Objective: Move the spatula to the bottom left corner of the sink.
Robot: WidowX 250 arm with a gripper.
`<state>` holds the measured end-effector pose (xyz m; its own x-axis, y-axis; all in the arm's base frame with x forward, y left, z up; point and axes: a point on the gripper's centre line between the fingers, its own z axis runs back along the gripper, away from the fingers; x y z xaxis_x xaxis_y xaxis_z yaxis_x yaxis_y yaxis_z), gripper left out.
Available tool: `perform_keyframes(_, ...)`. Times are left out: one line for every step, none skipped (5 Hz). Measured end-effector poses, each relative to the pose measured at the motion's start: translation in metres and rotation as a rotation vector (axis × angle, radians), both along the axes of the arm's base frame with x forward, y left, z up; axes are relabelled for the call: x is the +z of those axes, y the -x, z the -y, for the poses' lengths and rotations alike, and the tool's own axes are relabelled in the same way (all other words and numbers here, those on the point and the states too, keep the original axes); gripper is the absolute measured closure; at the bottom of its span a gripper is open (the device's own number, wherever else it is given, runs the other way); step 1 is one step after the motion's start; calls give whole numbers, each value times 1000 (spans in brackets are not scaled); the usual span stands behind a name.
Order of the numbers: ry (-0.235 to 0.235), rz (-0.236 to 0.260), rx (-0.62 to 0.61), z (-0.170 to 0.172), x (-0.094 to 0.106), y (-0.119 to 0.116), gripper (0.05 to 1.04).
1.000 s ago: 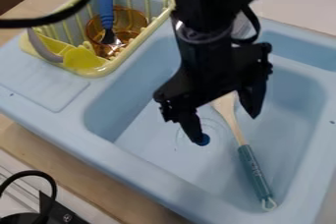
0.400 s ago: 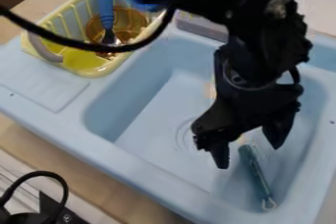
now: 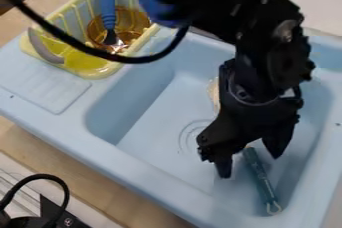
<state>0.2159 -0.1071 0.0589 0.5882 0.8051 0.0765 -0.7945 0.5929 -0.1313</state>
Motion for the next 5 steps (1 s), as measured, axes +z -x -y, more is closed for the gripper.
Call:
perform_keyframes(11, 11, 19, 2, 0, -2, 407)
perform_keyframes(-2, -2, 27, 1, -2, 0, 705)
perform_keyframes(1, -3, 27, 1, -2, 0, 864)
perform_keyframes(-18, -2, 33, 0, -2, 1, 878)
perform_keyframes(-34, -28, 63, -3, 0, 6, 878)
